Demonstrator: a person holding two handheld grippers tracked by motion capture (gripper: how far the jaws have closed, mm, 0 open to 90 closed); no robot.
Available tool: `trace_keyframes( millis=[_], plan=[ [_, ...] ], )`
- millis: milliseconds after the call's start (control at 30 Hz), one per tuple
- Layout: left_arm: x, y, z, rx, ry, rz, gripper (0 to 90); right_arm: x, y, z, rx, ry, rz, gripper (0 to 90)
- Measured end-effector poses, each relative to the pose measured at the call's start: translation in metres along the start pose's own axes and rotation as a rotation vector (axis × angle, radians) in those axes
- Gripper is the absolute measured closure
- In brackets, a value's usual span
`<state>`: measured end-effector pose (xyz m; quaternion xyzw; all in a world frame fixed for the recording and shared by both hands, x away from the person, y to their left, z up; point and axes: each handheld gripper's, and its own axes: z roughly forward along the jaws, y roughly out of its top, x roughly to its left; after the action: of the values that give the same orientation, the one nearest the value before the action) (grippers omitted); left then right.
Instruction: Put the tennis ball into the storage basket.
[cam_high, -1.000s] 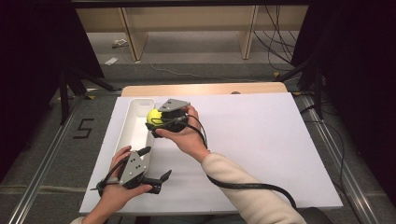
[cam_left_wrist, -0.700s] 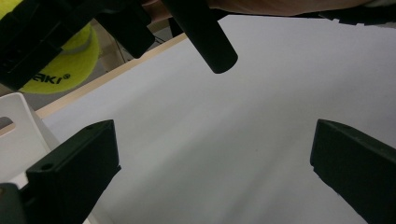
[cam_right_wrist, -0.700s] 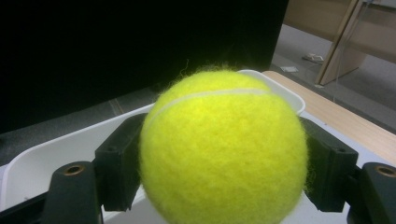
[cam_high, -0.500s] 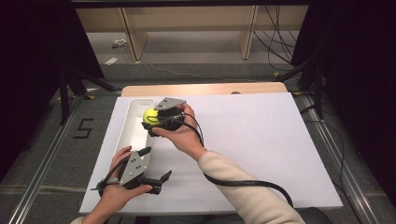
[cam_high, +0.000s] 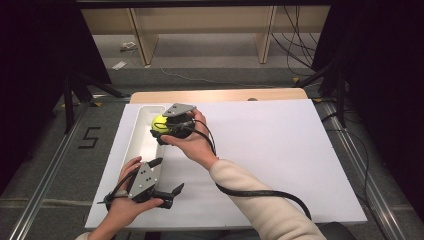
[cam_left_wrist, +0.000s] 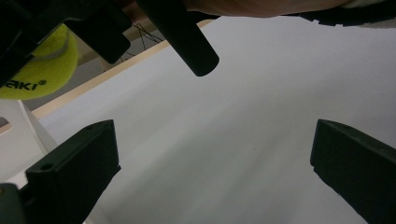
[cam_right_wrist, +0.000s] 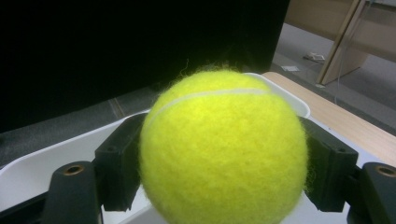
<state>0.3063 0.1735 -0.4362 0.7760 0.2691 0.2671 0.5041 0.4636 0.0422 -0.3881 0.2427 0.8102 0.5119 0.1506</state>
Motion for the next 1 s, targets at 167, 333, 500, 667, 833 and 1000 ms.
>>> trace_keyframes(
  millis=[167, 333, 500, 667, 833, 1000],
  plan=[
    [0.000, 0.000, 0.000, 0.002, -0.002, 0.001, 0.5, 0.001, 0.002, 0.002, 0.000, 0.000, -0.006, 26.7],
    [0.000, 0.000, 0.000, 0.002, -0.005, 0.000, 0.4, 0.000, 0.003, 0.006, 0.001, -0.001, -0.010, 26.7],
    [0.000, 0.000, 0.001, 0.003, -0.006, -0.001, 0.4, 0.000, 0.003, 0.009, 0.008, -0.006, -0.014, 26.7],
    [0.000, 0.000, 0.001, 0.005, -0.006, 0.001, 0.4, 0.000, 0.005, 0.011, 0.011, -0.004, -0.019, 26.7],
    [-0.001, 0.000, 0.001, 0.006, -0.006, 0.002, 0.2, 0.002, 0.007, 0.014, 0.013, 0.001, -0.022, 26.7],
    [-0.001, 0.000, 0.001, 0.007, -0.009, 0.001, 0.2, 0.003, 0.009, 0.017, 0.017, 0.005, -0.025, 26.7]
  ],
)
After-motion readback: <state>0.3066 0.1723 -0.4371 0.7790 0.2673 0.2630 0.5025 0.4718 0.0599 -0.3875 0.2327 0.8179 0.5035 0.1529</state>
